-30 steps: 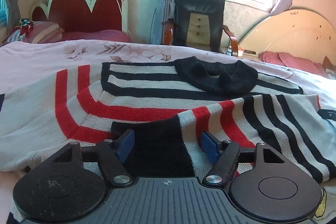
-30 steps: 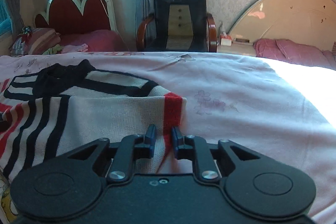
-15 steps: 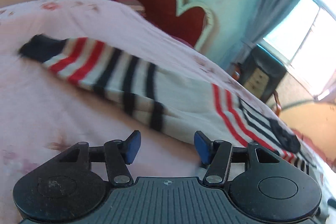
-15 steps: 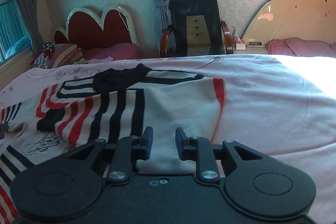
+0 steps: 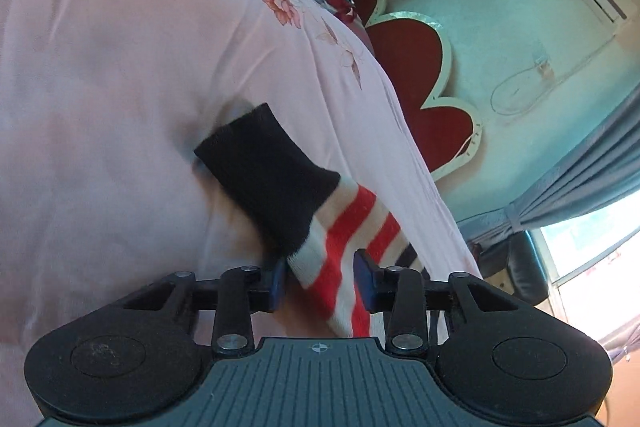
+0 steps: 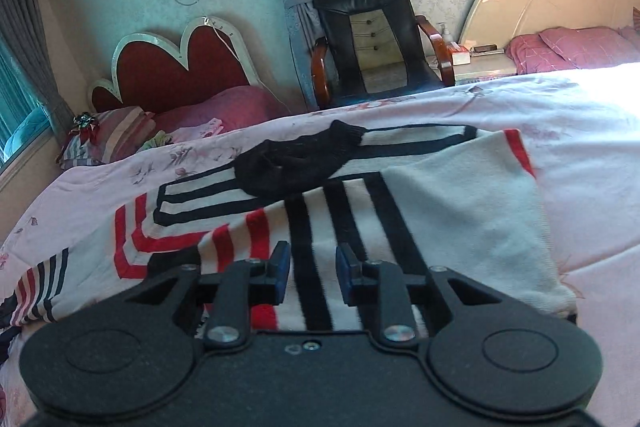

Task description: Fold small clothes

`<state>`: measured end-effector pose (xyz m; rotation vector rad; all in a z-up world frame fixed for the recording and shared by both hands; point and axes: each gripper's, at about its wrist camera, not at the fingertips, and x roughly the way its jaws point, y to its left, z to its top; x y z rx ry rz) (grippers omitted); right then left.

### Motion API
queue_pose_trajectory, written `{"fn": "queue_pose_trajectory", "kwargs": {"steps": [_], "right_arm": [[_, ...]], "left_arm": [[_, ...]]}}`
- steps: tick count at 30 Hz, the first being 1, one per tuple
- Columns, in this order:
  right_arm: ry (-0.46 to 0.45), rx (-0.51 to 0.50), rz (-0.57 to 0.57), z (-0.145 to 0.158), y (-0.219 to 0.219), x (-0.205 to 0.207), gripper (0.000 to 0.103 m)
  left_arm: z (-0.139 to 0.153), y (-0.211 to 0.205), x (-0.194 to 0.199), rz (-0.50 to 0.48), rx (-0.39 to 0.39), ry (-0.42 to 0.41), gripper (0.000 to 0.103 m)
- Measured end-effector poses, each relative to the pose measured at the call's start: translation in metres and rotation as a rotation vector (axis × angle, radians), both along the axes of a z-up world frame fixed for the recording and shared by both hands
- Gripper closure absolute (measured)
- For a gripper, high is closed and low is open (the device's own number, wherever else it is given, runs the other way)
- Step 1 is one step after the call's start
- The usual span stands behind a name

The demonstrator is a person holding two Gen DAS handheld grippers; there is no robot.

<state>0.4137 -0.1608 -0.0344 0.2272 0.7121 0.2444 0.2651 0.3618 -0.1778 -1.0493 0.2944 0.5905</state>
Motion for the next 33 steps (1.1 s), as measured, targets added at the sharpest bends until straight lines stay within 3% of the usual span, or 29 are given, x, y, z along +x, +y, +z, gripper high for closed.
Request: {"fn": "queue_pose_trajectory", "kwargs": {"steps": [3,4,5,6,9,12,14,17,21,25,27,28,29,30,31,33], "right_arm": [[-0.003,-0.002,-0.004,0.005,0.021,0.002,0.077],[-0.004,-0.001,-0.006,0.006,0.026,0.002,0.077],[-0.005,-0.003,-0.009,0.007,0.033,0.003,0.077],[-0.006,-0.004,-0.013,0.008,0.037,0.003,0.077],[0.002,0.002,-0.029,0.008,0.047,0.006,0.076],[0.006,0.004,-0.050,0.004,0.053,0.007,0.076],[0.013,0.014,-0.064,0.000,0.054,0.005,0.076],[0.030,0.041,-0.073,-0.004,0.054,0.001,0.076],[0.029,0.078,-0.085,0.000,0.048,-0.005,0.076],[0.038,0.141,-0.095,0.004,0.034,-0.010,0.071],[0.052,0.172,-0.091,0.001,0.028,-0.010,0.067],[0.058,0.187,-0.091,-0.001,0.026,-0.010,0.065],[0.066,0.204,-0.090,-0.004,0.024,-0.011,0.065],[0.076,0.222,-0.088,-0.007,0.022,-0.010,0.065],[0.085,0.241,-0.086,-0.009,0.021,-0.011,0.064],[0.100,0.280,-0.077,-0.014,0.021,-0.013,0.063]], "left_arm": [[-0.007,0.017,0.002,0.024,-0.041,-0.032,0.075],[-0.008,0.021,0.004,0.023,-0.044,-0.034,0.081],[-0.009,0.023,0.007,0.016,-0.043,-0.025,0.097],[-0.008,0.026,0.011,0.002,-0.034,-0.011,0.098],[0.015,0.009,0.028,-0.105,0.108,-0.025,0.098],[0.049,-0.043,0.060,-0.327,0.301,-0.062,0.098],[0.062,-0.087,0.085,-0.463,0.374,-0.072,0.098],[0.069,-0.157,0.127,-0.627,0.443,-0.056,0.098],[0.061,-0.239,0.177,-0.788,0.468,0.001,0.098],[0.049,-0.306,0.218,-0.941,0.503,0.114,0.097],[0.046,-0.337,0.218,-0.966,0.602,0.165,0.097],[0.048,-0.345,0.217,-0.966,0.653,0.166,0.084],[0.050,-0.355,0.208,-0.988,0.673,0.151,0.056],[0.055,-0.360,0.200,-1.017,0.664,0.116,0.043],[0.059,-0.357,0.191,-1.022,0.668,0.097,0.036],[0.061,-0.350,0.168,-1.030,0.701,0.084,0.036]]}}
